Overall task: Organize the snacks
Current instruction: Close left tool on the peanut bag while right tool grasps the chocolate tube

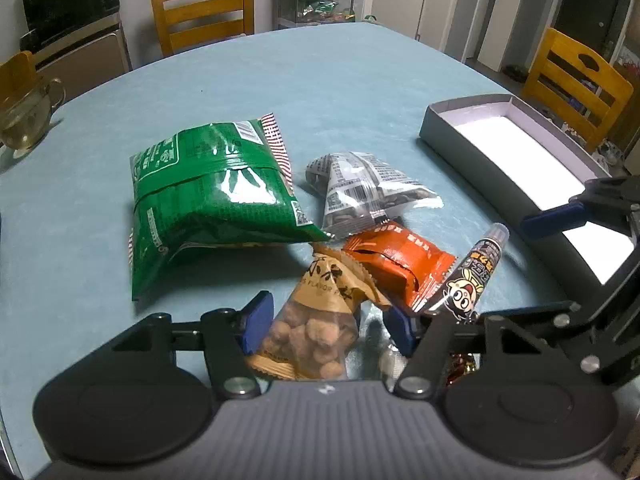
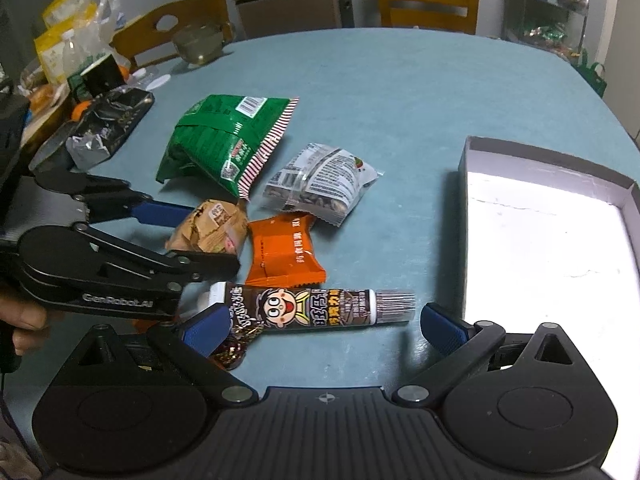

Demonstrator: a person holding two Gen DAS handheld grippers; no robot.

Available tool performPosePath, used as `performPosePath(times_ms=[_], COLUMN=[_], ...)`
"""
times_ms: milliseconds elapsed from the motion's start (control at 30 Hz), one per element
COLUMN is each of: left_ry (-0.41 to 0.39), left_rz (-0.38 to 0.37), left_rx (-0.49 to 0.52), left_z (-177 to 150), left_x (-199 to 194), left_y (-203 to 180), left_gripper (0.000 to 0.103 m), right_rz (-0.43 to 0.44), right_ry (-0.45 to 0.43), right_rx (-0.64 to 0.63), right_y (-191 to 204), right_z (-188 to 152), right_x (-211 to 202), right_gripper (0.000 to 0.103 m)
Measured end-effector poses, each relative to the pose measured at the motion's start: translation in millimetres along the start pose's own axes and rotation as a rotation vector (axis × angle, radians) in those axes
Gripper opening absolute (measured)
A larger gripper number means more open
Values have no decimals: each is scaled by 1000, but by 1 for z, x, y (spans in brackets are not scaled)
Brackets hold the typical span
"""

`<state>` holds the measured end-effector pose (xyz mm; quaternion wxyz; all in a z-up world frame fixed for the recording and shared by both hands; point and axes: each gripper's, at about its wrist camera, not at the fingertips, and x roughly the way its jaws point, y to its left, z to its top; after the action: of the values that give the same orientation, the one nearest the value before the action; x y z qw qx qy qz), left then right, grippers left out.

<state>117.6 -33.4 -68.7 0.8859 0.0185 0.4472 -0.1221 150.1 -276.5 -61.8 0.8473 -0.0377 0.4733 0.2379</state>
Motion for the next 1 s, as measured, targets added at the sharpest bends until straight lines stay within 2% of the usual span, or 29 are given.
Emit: performPosePath(times_ms=[67, 200, 433, 600, 767, 1000], left_ry=[2, 5, 12, 14, 14, 15], left_rz=[-3, 8, 7, 8, 9, 6], left_rx=[-2, -15, -35, -38, -40, -48], left_z=[0, -2, -8, -10, -13, -16], left_x=[1, -1, -5, -7, -8, -9], left_y=[0, 4, 12, 11, 9, 8], left_gripper=[54, 35, 34, 34, 34, 34], right_rz=[13, 43, 114, 114, 87, 32], right_ry=[0, 8, 36, 24, 14, 4], right_rx=[5, 37, 176, 204, 159, 103], right_y=[0, -3, -16, -14, -9, -4], right_z=[0, 0, 3, 10, 21, 30], right_x=[-1, 1, 8, 15, 26, 38], right_gripper=[103, 102, 100, 97, 86, 83])
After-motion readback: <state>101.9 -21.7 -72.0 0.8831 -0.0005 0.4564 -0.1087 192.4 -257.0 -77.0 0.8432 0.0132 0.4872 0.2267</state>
